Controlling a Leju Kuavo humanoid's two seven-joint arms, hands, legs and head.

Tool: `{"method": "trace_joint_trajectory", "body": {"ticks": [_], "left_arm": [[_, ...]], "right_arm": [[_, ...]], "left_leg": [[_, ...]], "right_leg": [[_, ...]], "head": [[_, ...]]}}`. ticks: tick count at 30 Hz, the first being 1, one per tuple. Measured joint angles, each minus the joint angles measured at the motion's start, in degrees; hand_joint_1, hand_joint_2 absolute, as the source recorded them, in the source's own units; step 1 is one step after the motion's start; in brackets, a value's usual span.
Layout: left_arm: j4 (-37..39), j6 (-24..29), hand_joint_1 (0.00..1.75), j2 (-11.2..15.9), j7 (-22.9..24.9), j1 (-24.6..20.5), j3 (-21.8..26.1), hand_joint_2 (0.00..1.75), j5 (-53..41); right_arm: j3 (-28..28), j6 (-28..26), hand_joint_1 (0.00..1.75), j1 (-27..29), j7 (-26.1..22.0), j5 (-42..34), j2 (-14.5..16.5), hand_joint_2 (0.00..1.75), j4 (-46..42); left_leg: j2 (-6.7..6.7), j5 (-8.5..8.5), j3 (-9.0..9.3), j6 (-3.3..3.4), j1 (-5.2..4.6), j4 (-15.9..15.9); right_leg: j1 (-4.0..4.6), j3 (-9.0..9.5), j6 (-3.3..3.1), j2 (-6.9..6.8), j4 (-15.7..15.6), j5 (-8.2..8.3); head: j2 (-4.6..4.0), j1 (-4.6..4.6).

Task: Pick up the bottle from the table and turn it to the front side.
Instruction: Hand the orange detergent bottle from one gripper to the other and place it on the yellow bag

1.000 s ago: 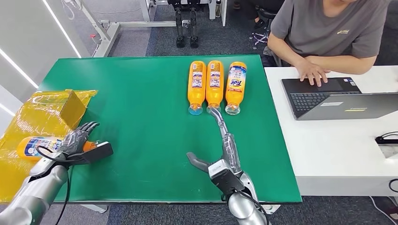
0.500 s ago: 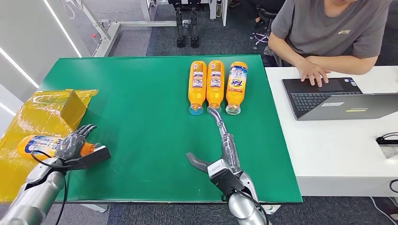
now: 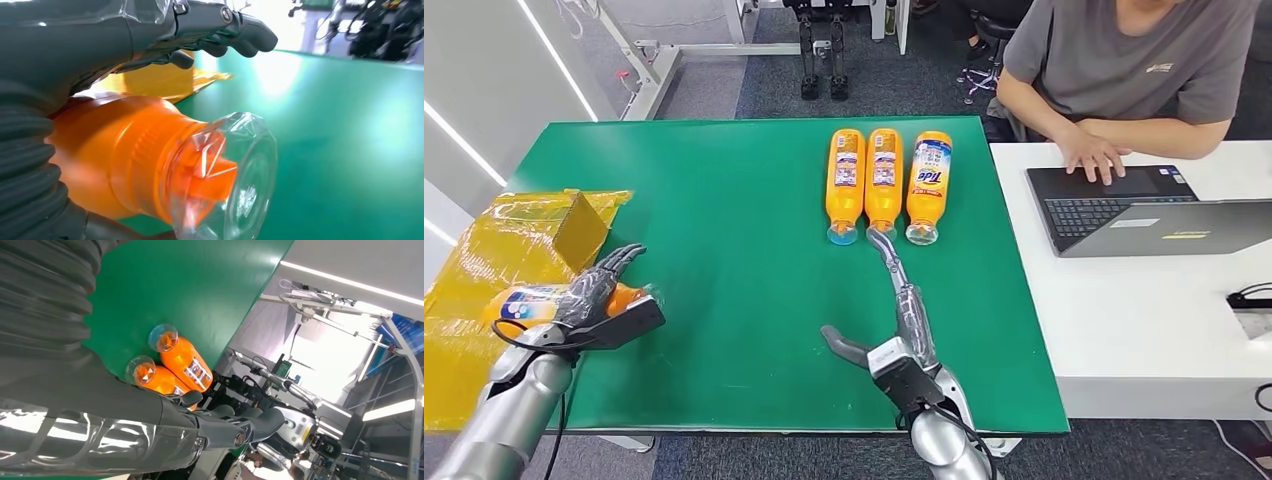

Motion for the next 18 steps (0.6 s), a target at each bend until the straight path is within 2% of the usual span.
{"method": "trace_joint_trajectory", "body": {"ticks": [7,18], "left_arm": [[-8.10,-4.18,0.00,-0.78,-0.56,2.73,-0.43,1.75,12.24],[-15.54,-7.55,0.00,-1.01,-0.64,7.22,-0.99,1.75,18.30]], "right_arm": [[0.00,-0.65,0.00,0.03,-0.15,-0.54,0.00,1.75,0.37],[-0.02,-1.00,0.00,0.49,-0.54,-1.32,0.00,1.75,1.08]], "left_leg": [[0.00,0.00,-0.11,0.00,0.00,0.00],[0.01,0.00,-0.15,0.00,0.00,0.00]], "right_leg": [[0.00,-0.11,0.00,0.00,0.00,0.00],[0.00,-0.16,0.00,0.00,-0.01,0.00]], "head": [[0.00,0.00],[0.00,0.01]]}}
